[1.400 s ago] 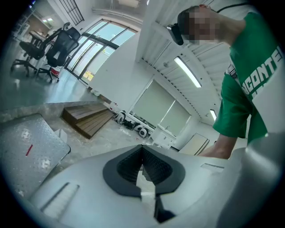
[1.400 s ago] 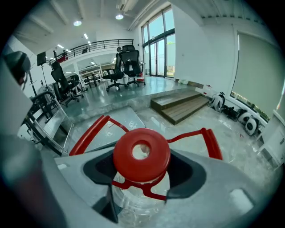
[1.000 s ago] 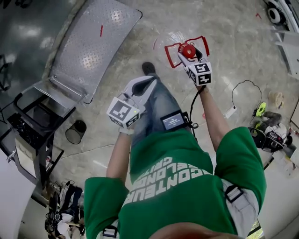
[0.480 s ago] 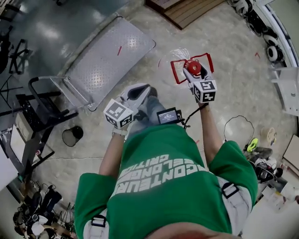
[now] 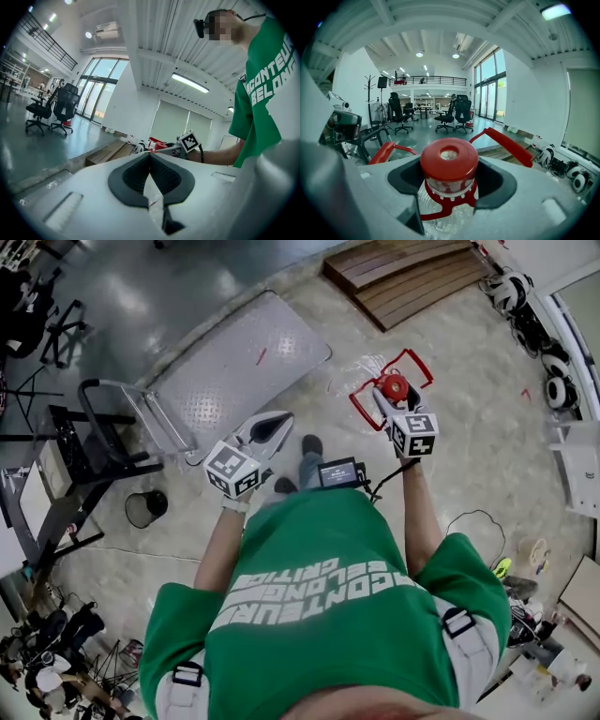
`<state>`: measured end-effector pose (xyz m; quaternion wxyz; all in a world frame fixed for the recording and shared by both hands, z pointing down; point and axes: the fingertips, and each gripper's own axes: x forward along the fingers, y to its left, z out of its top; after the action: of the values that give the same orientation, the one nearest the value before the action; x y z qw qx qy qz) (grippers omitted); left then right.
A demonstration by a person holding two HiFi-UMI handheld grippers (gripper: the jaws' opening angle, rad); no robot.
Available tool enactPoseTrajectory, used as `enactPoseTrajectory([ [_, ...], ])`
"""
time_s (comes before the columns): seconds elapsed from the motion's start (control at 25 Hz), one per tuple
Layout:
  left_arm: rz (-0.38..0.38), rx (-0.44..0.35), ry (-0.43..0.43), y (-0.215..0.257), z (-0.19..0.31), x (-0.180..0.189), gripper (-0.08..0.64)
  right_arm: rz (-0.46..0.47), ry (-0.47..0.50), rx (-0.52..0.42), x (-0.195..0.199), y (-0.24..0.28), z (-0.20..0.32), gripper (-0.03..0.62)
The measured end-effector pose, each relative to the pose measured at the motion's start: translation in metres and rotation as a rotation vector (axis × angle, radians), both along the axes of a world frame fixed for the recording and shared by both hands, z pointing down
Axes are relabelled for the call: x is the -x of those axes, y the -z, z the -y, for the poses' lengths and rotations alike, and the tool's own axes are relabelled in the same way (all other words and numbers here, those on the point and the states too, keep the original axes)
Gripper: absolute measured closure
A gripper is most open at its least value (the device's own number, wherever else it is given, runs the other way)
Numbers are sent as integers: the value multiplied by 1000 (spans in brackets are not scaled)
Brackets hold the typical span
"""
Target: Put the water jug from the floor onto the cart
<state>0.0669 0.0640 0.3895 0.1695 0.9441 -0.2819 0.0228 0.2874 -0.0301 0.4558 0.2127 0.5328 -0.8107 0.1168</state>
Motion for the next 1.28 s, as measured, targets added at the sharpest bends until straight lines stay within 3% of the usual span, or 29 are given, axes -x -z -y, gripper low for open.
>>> enactPoseTrajectory([
  [0.4, -4, -6, 73, 5, 26, 7, 548, -3, 105, 37, 28, -9, 33, 290],
  [0.88, -8, 10, 241, 1, 80, 31, 549, 4, 281, 31, 80, -6, 113, 290],
  [1.28, -15, 26, 398, -5, 86, 51, 549, 1, 466, 29, 130, -6, 150, 290],
])
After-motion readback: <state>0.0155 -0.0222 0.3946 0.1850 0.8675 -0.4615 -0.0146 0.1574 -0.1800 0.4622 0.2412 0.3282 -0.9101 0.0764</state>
